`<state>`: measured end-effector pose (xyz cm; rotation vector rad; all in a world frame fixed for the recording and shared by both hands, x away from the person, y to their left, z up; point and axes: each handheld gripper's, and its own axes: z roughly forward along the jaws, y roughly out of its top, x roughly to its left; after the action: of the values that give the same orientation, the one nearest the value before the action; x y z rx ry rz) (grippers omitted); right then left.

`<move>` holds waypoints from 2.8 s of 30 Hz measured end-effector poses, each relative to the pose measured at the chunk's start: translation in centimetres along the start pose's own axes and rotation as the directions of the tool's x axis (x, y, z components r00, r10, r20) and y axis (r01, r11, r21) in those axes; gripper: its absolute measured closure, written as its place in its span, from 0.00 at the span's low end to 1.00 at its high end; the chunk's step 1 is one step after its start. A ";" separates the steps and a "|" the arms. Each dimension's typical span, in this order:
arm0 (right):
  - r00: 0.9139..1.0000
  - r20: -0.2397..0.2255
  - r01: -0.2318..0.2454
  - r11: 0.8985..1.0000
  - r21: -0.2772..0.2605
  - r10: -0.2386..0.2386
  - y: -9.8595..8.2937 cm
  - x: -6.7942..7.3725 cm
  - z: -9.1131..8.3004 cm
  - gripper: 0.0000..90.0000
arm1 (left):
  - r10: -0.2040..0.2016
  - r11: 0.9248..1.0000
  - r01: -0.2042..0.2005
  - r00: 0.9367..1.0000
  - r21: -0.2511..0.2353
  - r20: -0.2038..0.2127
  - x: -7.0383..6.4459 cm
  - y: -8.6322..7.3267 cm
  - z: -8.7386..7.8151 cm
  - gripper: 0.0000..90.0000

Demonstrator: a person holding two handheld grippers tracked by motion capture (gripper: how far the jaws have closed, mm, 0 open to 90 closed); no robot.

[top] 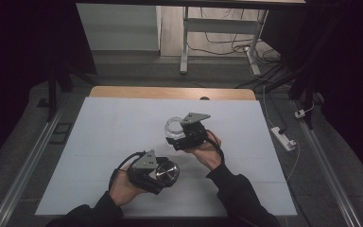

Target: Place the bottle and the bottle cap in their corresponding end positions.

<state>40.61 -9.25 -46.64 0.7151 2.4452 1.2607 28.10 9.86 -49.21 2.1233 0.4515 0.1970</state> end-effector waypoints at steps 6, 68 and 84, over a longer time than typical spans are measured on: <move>1.000 0.012 0.003 1.000 0.017 -0.003 0.0 -0.4 1.3 0.17 | -0.004 1.000 0.005 1.000 0.030 -0.016 0.6 -0.7 1.5 0.22; 0.999 0.027 -0.030 0.999 0.045 0.029 -0.5 -2.8 3.6 0.02 | -0.077 0.986 0.087 0.994 0.142 -0.080 2.7 -1.2 4.5 0.05; 0.999 0.000 -0.040 0.997 0.059 0.040 -1.3 -2.4 2.3 0.00 | -0.139 0.988 0.142 0.989 0.067 -0.049 2.7 -1.7 1.8 0.00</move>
<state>43.36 -9.64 -48.93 0.7826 2.4899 1.2073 30.76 10.37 -51.68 2.1487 0.6403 0.1491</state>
